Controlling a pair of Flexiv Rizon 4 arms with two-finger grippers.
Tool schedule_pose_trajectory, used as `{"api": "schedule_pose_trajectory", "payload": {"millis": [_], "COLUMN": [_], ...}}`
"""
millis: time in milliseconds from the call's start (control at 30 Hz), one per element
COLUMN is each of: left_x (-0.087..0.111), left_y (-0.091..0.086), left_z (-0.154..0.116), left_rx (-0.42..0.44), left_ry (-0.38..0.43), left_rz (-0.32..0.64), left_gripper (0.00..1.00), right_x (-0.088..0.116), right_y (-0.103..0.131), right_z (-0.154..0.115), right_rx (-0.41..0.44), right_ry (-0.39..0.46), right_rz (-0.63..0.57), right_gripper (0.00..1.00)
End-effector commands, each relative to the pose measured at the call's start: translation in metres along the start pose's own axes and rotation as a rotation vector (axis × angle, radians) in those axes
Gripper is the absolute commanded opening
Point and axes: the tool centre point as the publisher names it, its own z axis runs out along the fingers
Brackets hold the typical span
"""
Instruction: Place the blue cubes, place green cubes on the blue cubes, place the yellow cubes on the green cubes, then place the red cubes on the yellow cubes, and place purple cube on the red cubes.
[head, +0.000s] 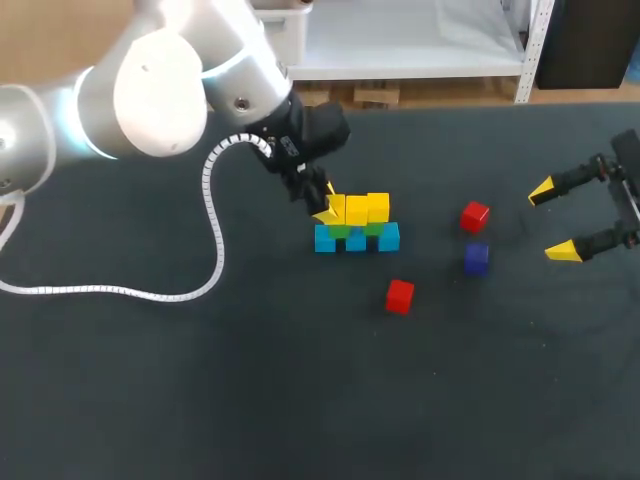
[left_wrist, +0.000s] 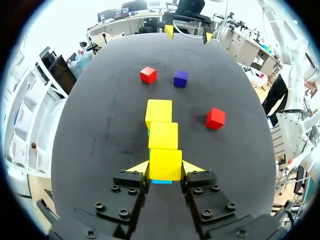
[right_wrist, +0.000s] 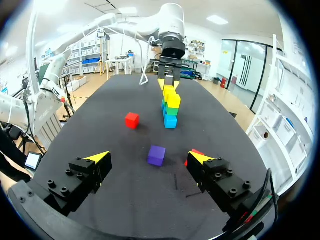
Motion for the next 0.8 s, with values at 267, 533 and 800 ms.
{"api": "schedule_pose_trajectory", "payload": {"millis": [267,533,800], "left_x": [0.000,0.000,0.003], "left_y": [0.005,0.006,0.003], "left_z": [0.001,0.002,-0.009], "left_rx": [0.010,0.011,-0.016], "left_ry": [0.002,0.001,-0.011], "left_rz": [-0.001,-0.003,0.015], "left_gripper": [0.54,0.91,1.00], "right_x": [0.000,0.000,0.000], "right_y": [0.000,0.000,0.000], "right_z": [0.000,0.000,0.000], "right_rx": [0.000,0.000,0.000], "right_ry": [-0.001,-0.001,-0.001], "right_rz": [-0.001,-0.001,-0.001], "right_gripper": [1.00,1.00,1.00]}}
